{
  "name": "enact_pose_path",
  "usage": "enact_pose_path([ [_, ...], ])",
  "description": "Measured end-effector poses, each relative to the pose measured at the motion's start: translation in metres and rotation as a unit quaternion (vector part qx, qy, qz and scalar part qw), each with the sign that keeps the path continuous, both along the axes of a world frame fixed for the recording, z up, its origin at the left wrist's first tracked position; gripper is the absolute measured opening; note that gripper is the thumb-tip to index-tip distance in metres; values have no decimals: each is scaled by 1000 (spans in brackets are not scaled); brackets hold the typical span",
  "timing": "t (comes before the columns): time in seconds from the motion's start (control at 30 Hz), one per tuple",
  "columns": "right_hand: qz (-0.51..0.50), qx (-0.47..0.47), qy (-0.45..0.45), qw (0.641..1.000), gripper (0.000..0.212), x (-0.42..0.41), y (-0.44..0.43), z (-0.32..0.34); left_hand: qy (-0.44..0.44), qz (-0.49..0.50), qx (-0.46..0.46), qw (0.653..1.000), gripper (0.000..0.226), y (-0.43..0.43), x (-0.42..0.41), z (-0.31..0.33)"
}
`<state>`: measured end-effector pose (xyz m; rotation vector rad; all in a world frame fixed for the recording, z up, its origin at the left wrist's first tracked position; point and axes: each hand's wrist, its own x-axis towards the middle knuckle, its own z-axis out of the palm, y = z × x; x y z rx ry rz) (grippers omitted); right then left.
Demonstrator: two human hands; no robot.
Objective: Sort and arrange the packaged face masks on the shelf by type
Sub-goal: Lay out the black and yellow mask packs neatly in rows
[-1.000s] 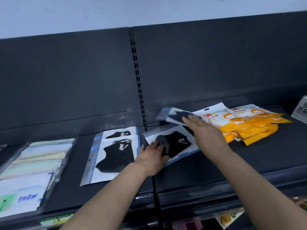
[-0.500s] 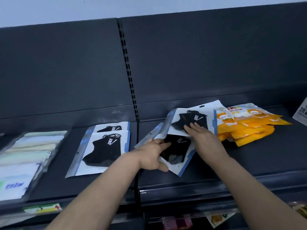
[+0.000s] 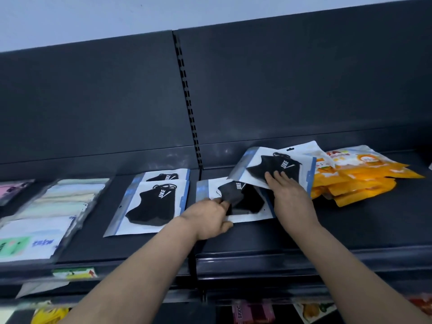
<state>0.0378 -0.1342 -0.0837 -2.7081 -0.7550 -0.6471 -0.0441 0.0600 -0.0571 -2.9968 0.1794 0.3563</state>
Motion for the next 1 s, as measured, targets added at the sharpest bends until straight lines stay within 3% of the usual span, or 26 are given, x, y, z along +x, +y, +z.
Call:
enact_pose_path([
  [0.2, 0, 58, -4, 998, 68, -4, -3, 13, -99, -61, 143, 983, 74, -5, 0, -5],
  [0.43, 47, 83, -61, 994, 64, -24, 33, 26, -186, 59, 181, 964, 59, 48, -40, 19],
  [0.7, 88, 83, -53, 991, 66, -74, 123, 25, -40, 155, 48, 986, 67, 126, -124, -5],
  [0.8, 90, 85, -54, 991, 67, -91, 143, 22, -22, 181, -82, 980, 68, 143, -128, -14],
  [0.83, 92, 85, -59, 990, 66, -95, 147, 21, -57, 202, -171, 963, 65, 146, -127, -12],
  [0.87, 95, 84, -66, 990, 65, -101, 153, 21, -129, 235, -272, 924, 58, 150, -127, -10],
  [0.9, 100, 79, -75, 989, 64, -107, 158, 21, -218, 284, -354, 864, 49, 153, -129, -6],
  [0.97, 116, 54, -86, 988, 59, -124, 170, 19, -371, 354, -412, 753, 42, 164, -132, 4],
  [1.0, 128, 34, -75, 988, 59, -134, 177, 17, -409, 352, -412, 734, 43, 170, -133, 7],
])
